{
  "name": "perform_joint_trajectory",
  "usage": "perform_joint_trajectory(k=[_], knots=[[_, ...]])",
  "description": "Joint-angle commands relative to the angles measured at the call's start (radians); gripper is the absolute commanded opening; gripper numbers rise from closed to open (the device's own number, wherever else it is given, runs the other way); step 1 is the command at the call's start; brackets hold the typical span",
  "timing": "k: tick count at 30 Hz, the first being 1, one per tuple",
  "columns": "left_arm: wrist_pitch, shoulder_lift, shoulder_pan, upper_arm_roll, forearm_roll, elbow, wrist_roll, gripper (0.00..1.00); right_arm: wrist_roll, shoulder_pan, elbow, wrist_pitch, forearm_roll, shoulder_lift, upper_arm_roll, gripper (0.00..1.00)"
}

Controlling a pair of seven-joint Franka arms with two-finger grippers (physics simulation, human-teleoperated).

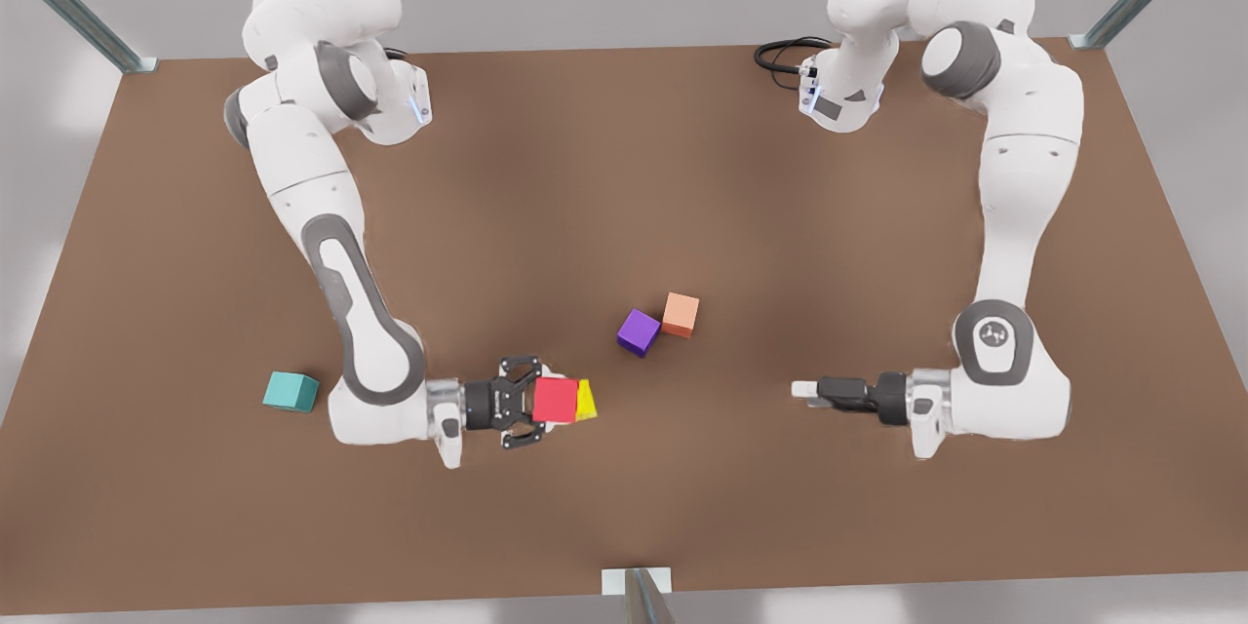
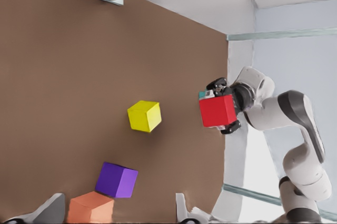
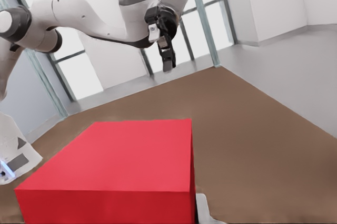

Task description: Pick up red wooden cube and pass to hand red wooden cube and place in blue wooden cube

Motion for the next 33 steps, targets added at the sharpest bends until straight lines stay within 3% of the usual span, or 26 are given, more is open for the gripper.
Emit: perform_joint_trajectory(k=[1, 3, 4, 6, 7, 8, 9, 15, 22, 33], knots=[[-0.324, -0.094, -0.043, -0.048, 0.695, -0.003, -0.185, 1.0, 0.338, -0.052, -0.009, -0.161, -0.521, -0.035, 0.0, 0.38], [-0.333, -0.12, -0.013, -0.123, 0.759, 0.017, -0.449, 1.0, 0.369, -0.065, 0.008, -0.159, -0.879, -0.068, -0.015, 0.38], [-0.337, -0.176, 0.001, -0.137, 0.76, 0.02, -0.448, 1.0, 0.366, -0.059, 0.034, -0.161, -0.954, -0.088, -0.097, 0.38], [-0.353, -0.234, 0.0, -0.172, 0.805, 0.017, -0.448, 1.0, 0.366, -0.061, 0.016, -0.183, -1.185, -0.19, -0.109, 0.38], [-0.34, -0.334, -0.029, -0.073, 0.779, -0.072, -0.367, 1.0, 0.369, -0.064, 0.011, -0.214, -1.247, -0.215, -0.127, 0.38], [-0.164, -0.573, -0.359, 0.373, 0.622, -0.364, -0.23, 1.0, 0.371, -0.064, 0.01, -0.231, -1.252, -0.217, -0.196, 0.37], [-0.093, -0.657, -0.396, 0.418, 0.567, -0.475, -0.331, 1.0, 0.372, -0.062, 0.0, -0.233, -1.252, -0.215, -0.262, 0.37], [-0.143, -0.613, -0.399, 0.404, 0.571, -0.422, -0.38, 1.0, 0.651, -0.061, -0.033, -0.25, -1.364, -0.19, -0.301, 0.37], [-0.197, -0.614, -0.392, 0.407, 0.567, -0.408, -0.376, 1.0, 0.702, -0.075, -0.236, -0.09, -1.354, -0.272, -0.299, 0.37], [-0.194, -0.611, -0.381, 0.409, 0.549, -0.403, -0.374, 1.0, 0.707, -0.121, -0.306, -0.049, -1.351, -0.269, -0.299, 0.37]])
